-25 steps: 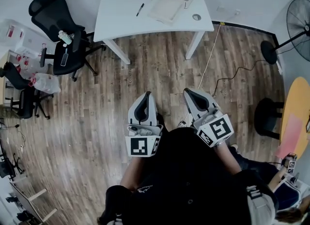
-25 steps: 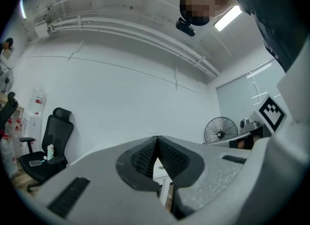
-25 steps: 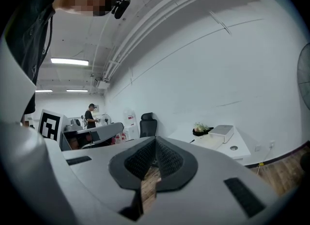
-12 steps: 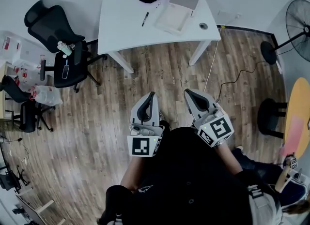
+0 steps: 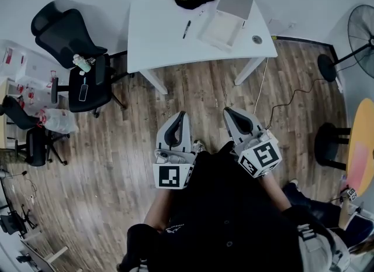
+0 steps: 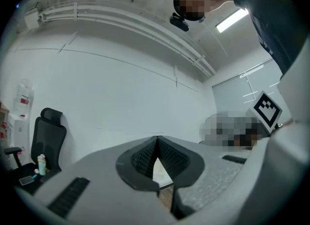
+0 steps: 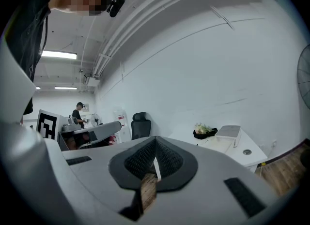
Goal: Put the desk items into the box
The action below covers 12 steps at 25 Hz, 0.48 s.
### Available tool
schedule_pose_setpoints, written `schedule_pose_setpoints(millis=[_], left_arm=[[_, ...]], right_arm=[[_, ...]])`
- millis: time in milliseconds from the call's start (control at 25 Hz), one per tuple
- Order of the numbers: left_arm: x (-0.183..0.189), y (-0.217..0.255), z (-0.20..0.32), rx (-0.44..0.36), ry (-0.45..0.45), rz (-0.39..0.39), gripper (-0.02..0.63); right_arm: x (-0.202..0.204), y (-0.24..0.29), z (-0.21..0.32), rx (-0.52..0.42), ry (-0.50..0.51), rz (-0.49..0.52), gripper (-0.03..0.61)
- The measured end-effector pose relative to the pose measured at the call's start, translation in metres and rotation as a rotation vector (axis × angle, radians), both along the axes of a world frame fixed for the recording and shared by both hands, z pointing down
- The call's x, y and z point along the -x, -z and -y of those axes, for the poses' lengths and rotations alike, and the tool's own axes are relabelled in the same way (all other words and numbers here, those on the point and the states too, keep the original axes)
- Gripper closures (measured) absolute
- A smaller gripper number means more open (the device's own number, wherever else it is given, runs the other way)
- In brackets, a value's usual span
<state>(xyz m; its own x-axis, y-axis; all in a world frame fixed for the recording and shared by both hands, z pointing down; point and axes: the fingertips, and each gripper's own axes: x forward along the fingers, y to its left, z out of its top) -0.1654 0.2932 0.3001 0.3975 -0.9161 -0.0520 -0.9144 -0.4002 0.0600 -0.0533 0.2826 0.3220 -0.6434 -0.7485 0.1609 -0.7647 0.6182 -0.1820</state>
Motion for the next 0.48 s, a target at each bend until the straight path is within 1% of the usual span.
schedule_pose_setpoints(millis=[80, 200, 360, 480], left_arm=[[0.007, -0.002, 0.004, -0.002, 0.008, -0.009, 0.607], [0.014, -0.006, 0.010, 0.016, 0.013, -0.015, 0.607], [0.012, -0.010, 0.023, 0.031, 0.004, -0.008, 0.607], [0.010, -0.010, 0.037, 0.028, 0.021, 0.006, 0.607]], right_arm=[[0.006, -0.002, 0.005, 0.001, -0.001, -0.003, 0.580], [0.011, -0.005, 0.010, 0.007, -0.006, -0.005, 0.580], [0.012, -0.008, 0.024, 0.017, -0.005, -0.004, 0.580], [0.011, -0.012, 0.042, 0.025, 0.005, 0.003, 0.580]])
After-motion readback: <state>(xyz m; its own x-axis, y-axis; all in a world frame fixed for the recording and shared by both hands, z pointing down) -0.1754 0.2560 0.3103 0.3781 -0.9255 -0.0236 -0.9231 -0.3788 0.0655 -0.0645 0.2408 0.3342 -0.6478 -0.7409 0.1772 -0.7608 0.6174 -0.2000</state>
